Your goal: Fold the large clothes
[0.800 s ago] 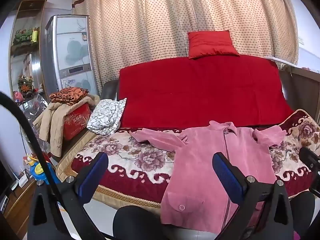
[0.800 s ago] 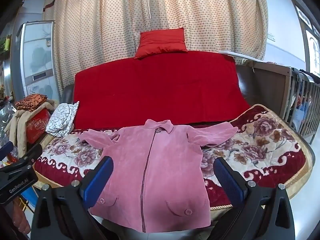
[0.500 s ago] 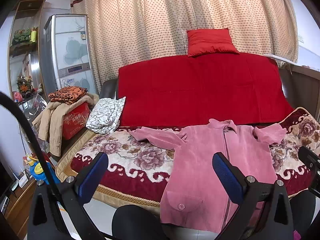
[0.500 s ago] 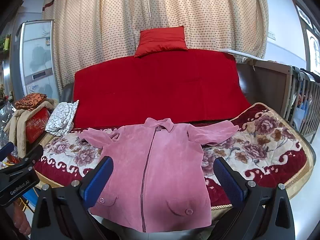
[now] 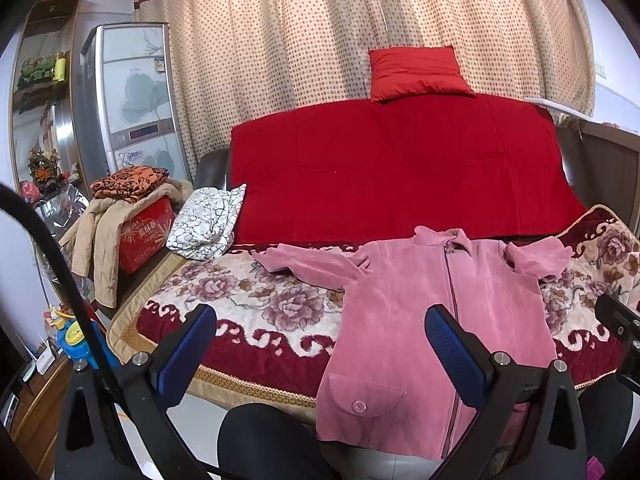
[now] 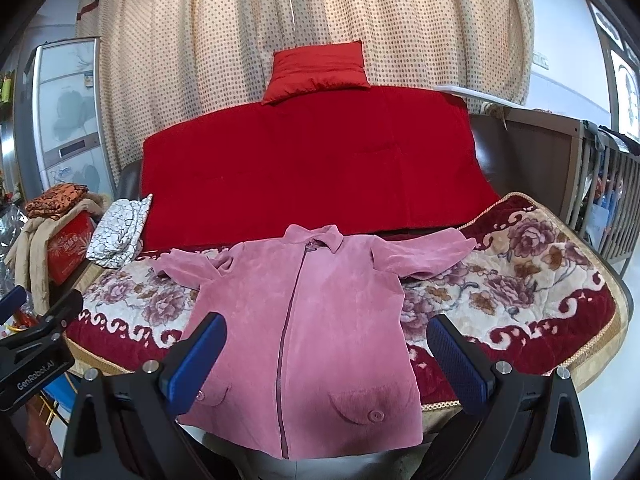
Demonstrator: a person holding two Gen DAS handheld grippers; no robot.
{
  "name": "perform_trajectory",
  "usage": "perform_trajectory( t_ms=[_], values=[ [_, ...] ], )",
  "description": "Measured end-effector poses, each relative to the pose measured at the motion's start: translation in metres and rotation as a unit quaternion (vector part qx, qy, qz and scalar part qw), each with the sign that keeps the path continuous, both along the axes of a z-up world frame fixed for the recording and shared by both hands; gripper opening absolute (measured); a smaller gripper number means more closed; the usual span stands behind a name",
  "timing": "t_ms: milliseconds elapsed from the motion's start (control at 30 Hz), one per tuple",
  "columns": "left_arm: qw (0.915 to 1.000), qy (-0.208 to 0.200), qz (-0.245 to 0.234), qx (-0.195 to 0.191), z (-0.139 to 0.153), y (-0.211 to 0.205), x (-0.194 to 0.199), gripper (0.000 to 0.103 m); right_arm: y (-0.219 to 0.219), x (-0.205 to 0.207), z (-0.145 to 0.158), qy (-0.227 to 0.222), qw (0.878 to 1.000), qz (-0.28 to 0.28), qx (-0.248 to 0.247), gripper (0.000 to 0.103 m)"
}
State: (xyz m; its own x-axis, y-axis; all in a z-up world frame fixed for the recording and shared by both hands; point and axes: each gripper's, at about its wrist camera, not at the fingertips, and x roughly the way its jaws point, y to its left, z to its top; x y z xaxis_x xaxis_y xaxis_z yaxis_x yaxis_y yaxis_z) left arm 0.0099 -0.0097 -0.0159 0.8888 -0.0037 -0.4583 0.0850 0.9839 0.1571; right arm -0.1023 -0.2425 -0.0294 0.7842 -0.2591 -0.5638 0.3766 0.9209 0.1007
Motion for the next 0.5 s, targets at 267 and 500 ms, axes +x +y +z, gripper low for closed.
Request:
perform_trajectory(
  t_ms=[267, 500],
  values=[
    [1.0000, 0.006, -0.001, 0.003, -0.011, -0.009, 0.013, 0.103, -0.006, 0.012, -0.025, 0.019, 1.000, 0.000, 0.008, 0.102],
    [0.9998, 0.018, -0.001, 0.012, -0.017, -0.018, 0.030, 0.103, -0.015, 0.027, -0.039, 0.037, 0.999, -0.001, 0.018, 0.102]
  ],
)
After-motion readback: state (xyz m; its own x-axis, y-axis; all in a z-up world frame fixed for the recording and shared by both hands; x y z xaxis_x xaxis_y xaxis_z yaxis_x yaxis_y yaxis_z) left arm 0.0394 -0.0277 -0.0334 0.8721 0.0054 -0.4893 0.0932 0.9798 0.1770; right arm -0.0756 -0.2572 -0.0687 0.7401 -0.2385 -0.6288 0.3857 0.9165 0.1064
